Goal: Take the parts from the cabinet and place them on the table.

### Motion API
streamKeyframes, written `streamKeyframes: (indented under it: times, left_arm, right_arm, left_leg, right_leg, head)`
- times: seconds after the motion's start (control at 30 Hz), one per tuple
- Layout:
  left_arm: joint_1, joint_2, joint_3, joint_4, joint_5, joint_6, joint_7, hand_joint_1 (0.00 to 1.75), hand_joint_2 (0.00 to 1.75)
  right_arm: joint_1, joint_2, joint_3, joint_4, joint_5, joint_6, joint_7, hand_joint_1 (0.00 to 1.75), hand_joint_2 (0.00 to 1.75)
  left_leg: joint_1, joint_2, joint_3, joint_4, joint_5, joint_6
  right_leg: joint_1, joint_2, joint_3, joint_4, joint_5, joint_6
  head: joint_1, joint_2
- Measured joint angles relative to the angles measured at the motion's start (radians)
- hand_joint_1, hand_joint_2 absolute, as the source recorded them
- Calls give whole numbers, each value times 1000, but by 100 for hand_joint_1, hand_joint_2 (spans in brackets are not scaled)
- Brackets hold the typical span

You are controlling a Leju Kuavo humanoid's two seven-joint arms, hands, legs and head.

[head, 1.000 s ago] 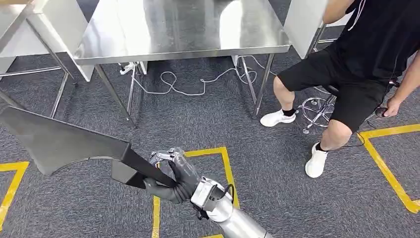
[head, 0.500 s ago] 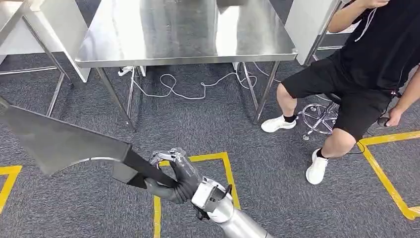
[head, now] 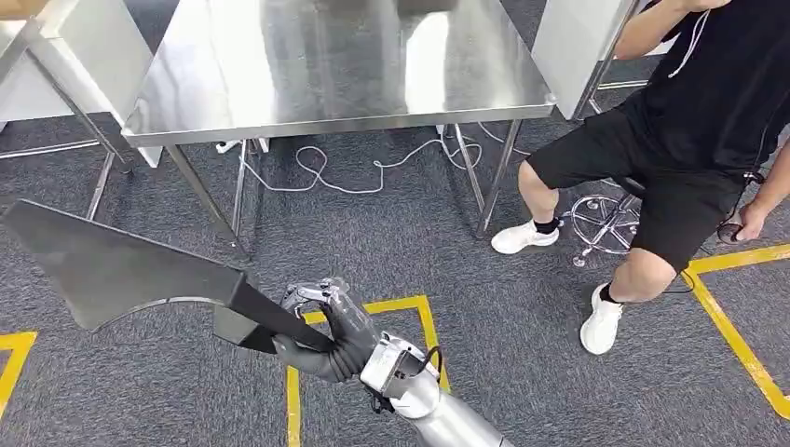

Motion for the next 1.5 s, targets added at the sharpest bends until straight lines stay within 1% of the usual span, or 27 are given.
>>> streamKeyframes:
  times: [0.07, 0.1, 0.13, 0.17, 0.23, 0.27, 0.3, 0.33, 0.43, 0.5, 0.53, 0.6, 0.63, 0.67, 0.77, 0.8, 0.87, 0.9, 0.97, 1.0, 1.07, 1.13, 1.2, 1.33, 1.37, 1.43, 1.5]
  left_arm:
    - [0, 2, 1, 0, 2, 1, 6, 0, 175]
    - [0, 2, 2, 0, 2, 2, 7, 0, 175]
    - [1, 2, 3, 1, 2, 2, 8, 0, 175]
    - [1, 3, 4, 1, 1, 1, 10, 0, 175]
    - [2, 2, 5, 1, 1, 3, 14, 0, 175]
    - [1, 2, 6, 1, 2, 3, 14, 0, 175]
    - [-3, 0, 6, 1, 2, 3, 14, 0, 175]
    - [-6, -1, 6, 1, 2, 4, 14, 0, 175]
    - [-4, 0, 8, 1, 2, 7, 14, 0, 175]
    - [-4, -1, 10, 1, 2, 7, 14, 0, 175]
    - [-4, -2, 10, 1, 2, 7, 14, 0, 175]
    - [-5, -4, 10, 1, 2, 7, 14, 0, 175]
    - [-5, -5, 10, 1, 2, 6, 14, 0, 175]
    - [-4, -6, 11, 1, 4, 2, 13, 0, 175]
    - [-4, -7, 12, 1, 7, 2, 10, 0, 175]
    - [-5, -7, 13, 1, 8, 2, 8, 0, 175]
    - [-5, -5, 15, 0, 8, 5, 7, 0, 175]
    - [-4, -5, 15, 1, 8, 6, 7, 0, 175]
    - [-2, -5, 15, 1, -2, 11, 13, 0, 175]
    - [-1, -5, 15, 1, -7, 15, 18, 0, 175]
    - [-1, -3, 15, 1, -10, 20, 21, 0, 175]
    - [-1, 0, 15, 0, -12, 26, 24, 0, 175]
    - [-3, -2, 14, 1, -15, 28, 26, 0, 175]
    - [-5, -3, 14, 1, -20, 33, 31, 0, 175]
    - [-5, -3, 14, 1, -21, 35, 32, 0, 175]
    - [-5, -2, 14, 1, -22, 37, 34, 0, 175]
    - [-4, -2, 14, 1, -24, 39, 36, 0, 175]
  right_arm:
    - [0, 0, 0, 0, 0, 0, 0, 175, 175]
    - [0, 1, 0, 0, 0, 0, 0, 175, 175]
    - [0, 1, 0, 0, 0, 1, 0, 175, 175]
    - [-3, 1, 0, 0, 0, 3, 1, 175, 175]
    - [-1, 3, 0, 0, 0, 5, 2, 175, 175]
    - [-1, 1, 0, 0, 0, 7, 1, 175, 175]
    - [-1, 1, -1, 0, 0, 8, 1, 175, 175]
    - [-3, 1, -2, 0, -2, 8, 1, 175, 175]
    - [-6, -1, -2, 0, -2, 8, 0, 175, 175]
    - [-3, -3, -2, 1, -3, 8, 0, 175, 175]
    - [-3, -4, -2, 1, -3, 8, 0, 175, 175]
    - [-3, -4, -2, 1, -3, 7, 0, 175, 175]
    - [-4, -3, -2, 1, -3, 8, 0, 175, 175]
    - [-4, -2, -2, 1, -3, 8, 0, 175, 175]
    - [-6, -1, -2, 1, -3, 8, 0, 175, 175]
    - [-6, -1, -2, 0, -3, 9, 0, 175, 175]
    - [-6, 5, -2, 0, -3, 9, 0, 175, 175]
    - [-7, 10, -2, 0, -4, 9, 0, 175, 175]
    - [-6, 12, -2, 0, -3, 10, 1, 175, 175]
    - [-5, 11, -2, 1, 0, 10, 2, 175, 175]
    - [-5, 12, -2, 1, 1, 10, 2, 175, 175]
    - [-6, 14, -2, 1, 2, 10, 2, 175, 175]
    - [-8, 14, -2, 1, 2, 10, 2, 175, 175]
    - [-8, 14, -2, 0, 3, 10, 4, 175, 175]
    - [-9, 14, -2, 0, 3, 10, 4, 175, 175]
    - [-8, 13, -1, 0, 3, 10, 4, 175, 175]
    - [-6, 9, -1, 0, 3, 10, 4, 175, 175]
  left_leg:
    - [8, -3, 40, -133, 114, -3]
    - [13, -19, 75, -226, 184, -5]
    - [15, -43, 85, -252, 188, -4]
    - [8, -41, 70, -249, 135, 6]
    - [2, -36, 84, -246, 179, 25]
    - [2, -28, 88, -248, 178, 28]
    - [7, -17, 93, -257, 184, 37]
    - [4, -12, 96, -259, 181, 44]
    - [-7, 17, 99, -258, 173, 60]
    - [-14, 34, 102, -258, 169, 64]
    - [-17, 40, 105, -258, 166, 64]
    - [-21, 57, 117, -258, 159, 63]
    - [-23, 63, 122, -258, 157, 60]
    - [-35, 70, 125, -253, 149, 53]
    - [-30, 98, 131, -257, 144, 44]
    - [-30, 110, 131, -254, 140, 38]
    - [-17, 33, 111, -199, 95, 25]
    - [-13, 12, 78, -128, 53, 19]
    - [-9, 3, 1, 20, -6, 8]
    - [-9, 3, -19, 50, -4, 5]
    - [-3, 4, 8, -29, 66, 4]
    - [6, 3, 99, -212, 158, 3]
    - [-1, -4, 114, -247, 149, 13]
    - [-1, -1, 123, -260, 155, 46]
    - [-4, -1, 126, -262, 155, 53]
    - [-7, 0, 128, -262, 151, 62]
    - [-10, 0, 129, -261, 148, 65]
  right_leg:
    - [-3, 16, 18, 0, -11, 7]
    - [-4, 25, 28, 0, -18, 12]
    - [-3, 30, 27, 0, -22, 18]
    - [1, 41, 30, 3, -24, 22]
    - [5, 52, 17, 1, -32, 37]
    - [4, 61, 19, -2, -34, 42]
    - [6, 47, 20, 7, -42, 46]
    - [7, 11, 7, 41, -59, 45]
    - [6, -9, -125, 276, -151, 28]
    - [7, -10, -167, 330, -150, 36]
    - [8, -13, -151, 285, -125, 43]
    - [13, -39, -67, 108, -48, 50]
    - [23, -92, -30, 33, -24, 40]
    - [32, -117, -28, 18, -9, 32]
    - [31, -76, -29, 16, -1, 24]
    - [15, -65, -24, 10, 5, 16]
    - [5, -51, -20, 8, 10, 3]
    - [5, -43, -20, 8, 10, 0]
    - [6, -29, -20, 8, 10, 0]
    - [6, -24, -20, 8, 10, 0]
    - [5, -13, -18, 8, 8, 0]
    - [4, -5, -10, 9, 2, 10]
    - [17, -2, -13, 12, -3, 19]
    - [16, -7, -18, 17, -10, 45]
    - [15, -12, -35, 51, -26, 44]
    - [12, -13, -123, 212, -91, 34]
    - [12, -13, -203, 344, -120, 40]
  head:
    - [0, 0]
    - [0, 0]
    - [1, 0]
    - [-1, 0]
    - [-2, 0]
    - [0, 0]
    - [0, 0]
    - [2, 0]
    - [4, 0]
    - [4, 0]
    - [4, 0]
    - [4, 0]
    - [4, 0]
    - [3, 0]
    - [5, 0]
    - [5, 0]
    - [4, 0]
    - [3, 0]
    - [4, 0]
    - [4, 0]
    - [3, 0]
    - [3, 0]
    - [5, 0]
    - [7, 0]
    - [9, 0]
    - [11, 0]
    - [11, 0]
